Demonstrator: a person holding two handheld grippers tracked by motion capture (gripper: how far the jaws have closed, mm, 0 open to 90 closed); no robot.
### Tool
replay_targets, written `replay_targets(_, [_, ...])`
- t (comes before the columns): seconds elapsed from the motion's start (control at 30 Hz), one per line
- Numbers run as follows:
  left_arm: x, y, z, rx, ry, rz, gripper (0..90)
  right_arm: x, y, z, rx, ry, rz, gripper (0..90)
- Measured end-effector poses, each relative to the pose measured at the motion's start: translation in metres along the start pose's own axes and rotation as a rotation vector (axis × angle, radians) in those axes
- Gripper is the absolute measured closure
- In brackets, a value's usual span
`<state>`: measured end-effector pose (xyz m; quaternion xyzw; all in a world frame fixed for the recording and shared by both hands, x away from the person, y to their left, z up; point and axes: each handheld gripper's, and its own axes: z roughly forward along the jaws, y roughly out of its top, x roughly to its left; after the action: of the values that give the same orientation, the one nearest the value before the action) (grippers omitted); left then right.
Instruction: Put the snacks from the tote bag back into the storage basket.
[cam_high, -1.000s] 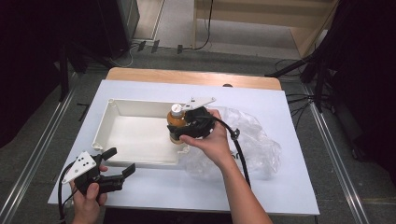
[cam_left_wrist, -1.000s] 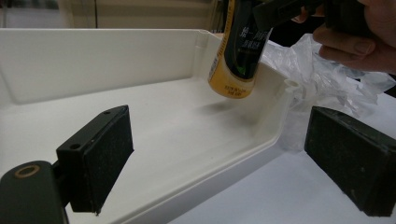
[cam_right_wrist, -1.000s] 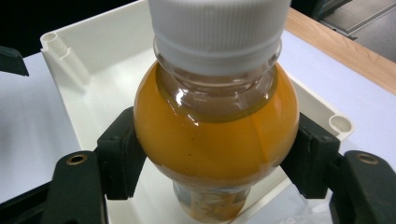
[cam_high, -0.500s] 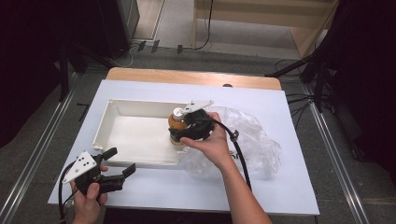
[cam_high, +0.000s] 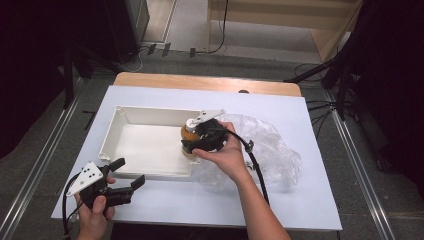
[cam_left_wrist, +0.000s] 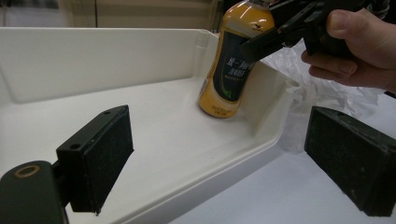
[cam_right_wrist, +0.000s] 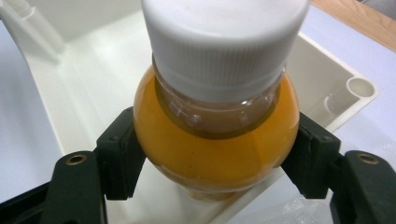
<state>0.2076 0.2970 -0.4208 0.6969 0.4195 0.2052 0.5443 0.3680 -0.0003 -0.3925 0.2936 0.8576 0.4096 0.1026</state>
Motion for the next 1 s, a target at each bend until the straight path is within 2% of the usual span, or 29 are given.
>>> replay_targets(0.17, [-0.0001,-0.0002,0.0001,0.001,-0.001,0.005,8.1,-0.0009,-0.0008,0.0014,-0.005,-0.007,0.012,31.1])
replay_targets(0.5, [0.0,-0.0001,-0.0003,-0.001,0.0,0.004,8.1,-0.0032,-0.0013,0.002,-0.004,0.01,0.019,30.8])
replay_targets(0.77, [-0.0002,-0.0002,-0.0002,-0.001,0.0,0.006,8.1,-0.0043,-0.0038,-0.0007,-0.021,0.011,0.017,30.4])
replay_targets(1.0, [-0.0003,-0.0002,0.0006,0.004,-0.001,0.008,8.1,-0.0074,-0.0082,-0.0051,-0.028,0.03,0.023,29.5])
